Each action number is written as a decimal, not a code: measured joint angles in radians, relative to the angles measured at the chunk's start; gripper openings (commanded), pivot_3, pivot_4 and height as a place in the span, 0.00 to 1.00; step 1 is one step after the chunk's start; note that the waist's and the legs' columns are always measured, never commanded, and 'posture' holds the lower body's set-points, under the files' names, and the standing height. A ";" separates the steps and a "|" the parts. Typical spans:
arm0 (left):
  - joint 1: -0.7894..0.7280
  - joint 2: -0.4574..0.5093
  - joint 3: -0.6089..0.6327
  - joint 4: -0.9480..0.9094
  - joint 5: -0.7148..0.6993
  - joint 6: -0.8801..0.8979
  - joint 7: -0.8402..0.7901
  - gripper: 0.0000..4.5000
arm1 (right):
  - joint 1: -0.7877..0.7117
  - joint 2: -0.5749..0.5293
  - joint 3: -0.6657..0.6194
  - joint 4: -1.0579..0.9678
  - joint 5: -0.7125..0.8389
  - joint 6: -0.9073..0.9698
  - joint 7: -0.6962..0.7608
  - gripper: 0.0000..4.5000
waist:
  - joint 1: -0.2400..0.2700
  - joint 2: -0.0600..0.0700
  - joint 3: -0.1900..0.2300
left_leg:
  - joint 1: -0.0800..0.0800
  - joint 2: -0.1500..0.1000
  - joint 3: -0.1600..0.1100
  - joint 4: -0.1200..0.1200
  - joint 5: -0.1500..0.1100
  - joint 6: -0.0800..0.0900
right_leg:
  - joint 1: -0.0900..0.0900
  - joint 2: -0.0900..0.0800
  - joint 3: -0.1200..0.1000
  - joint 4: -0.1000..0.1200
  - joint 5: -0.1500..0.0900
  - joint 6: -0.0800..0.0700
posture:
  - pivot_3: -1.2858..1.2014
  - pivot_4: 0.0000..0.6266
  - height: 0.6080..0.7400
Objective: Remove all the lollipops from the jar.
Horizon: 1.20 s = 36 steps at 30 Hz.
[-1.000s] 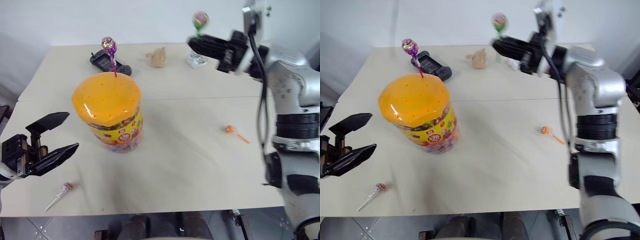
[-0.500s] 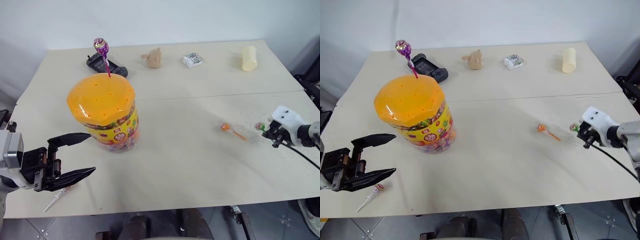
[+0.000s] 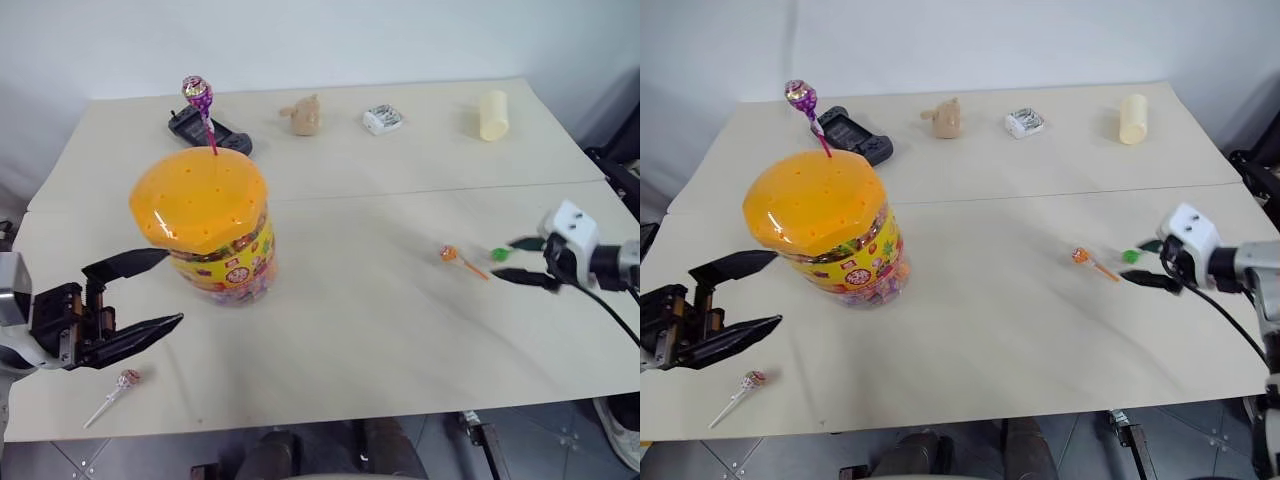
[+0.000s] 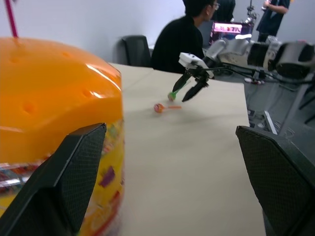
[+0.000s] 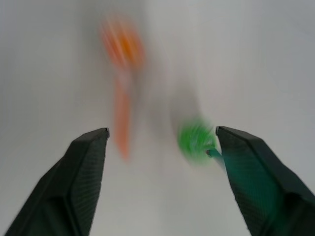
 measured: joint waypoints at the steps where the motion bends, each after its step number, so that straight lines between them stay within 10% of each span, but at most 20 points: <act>1: -0.005 -0.014 0.014 0.008 -0.016 0.000 0.022 1.00 | -0.045 0.032 -0.010 -0.042 0.046 0.040 0.000 0.77 | 0.000 0.000 0.000 | 0.000 0.001 0.000 0.000 0.000 -0.001 | 0.000 0.001 0.000 0.000 0.000 0.000 | 0.52 0.24 1.00; 11: -0.020 -0.115 0.153 0.105 -0.095 -0.022 0.196 1.00 | -0.402 0.497 0.081 -0.234 0.214 0.367 -0.280 0.77 | 0.024 -0.002 -0.001 | -0.006 -0.002 -0.012 0.012 -0.003 -0.001 | 0.000 -0.001 -0.010 0.004 0.000 -0.003 | 0.52 0.24 1.00; 25: -0.008 -0.134 0.138 0.123 -0.091 -0.046 0.190 1.00 | -0.606 0.777 0.174 -0.106 0.161 0.442 -0.457 0.77 | 0.021 -0.004 -0.002 | -0.007 -0.002 -0.016 0.013 -0.003 0.000 | 0.001 -0.002 -0.014 0.006 0.000 -0.005 | 0.52 0.24 1.00; 36: -0.052 -0.131 0.096 0.121 -0.089 -0.048 0.191 1.00 | -0.608 0.818 0.179 -0.106 0.130 0.410 -0.486 0.04 | 0.003 -0.004 -0.002 | -0.007 -0.002 -0.017 0.011 -0.003 -0.001 | 0.001 -0.001 -0.015 0.006 0.000 -0.006 | 0.52 0.24 1.00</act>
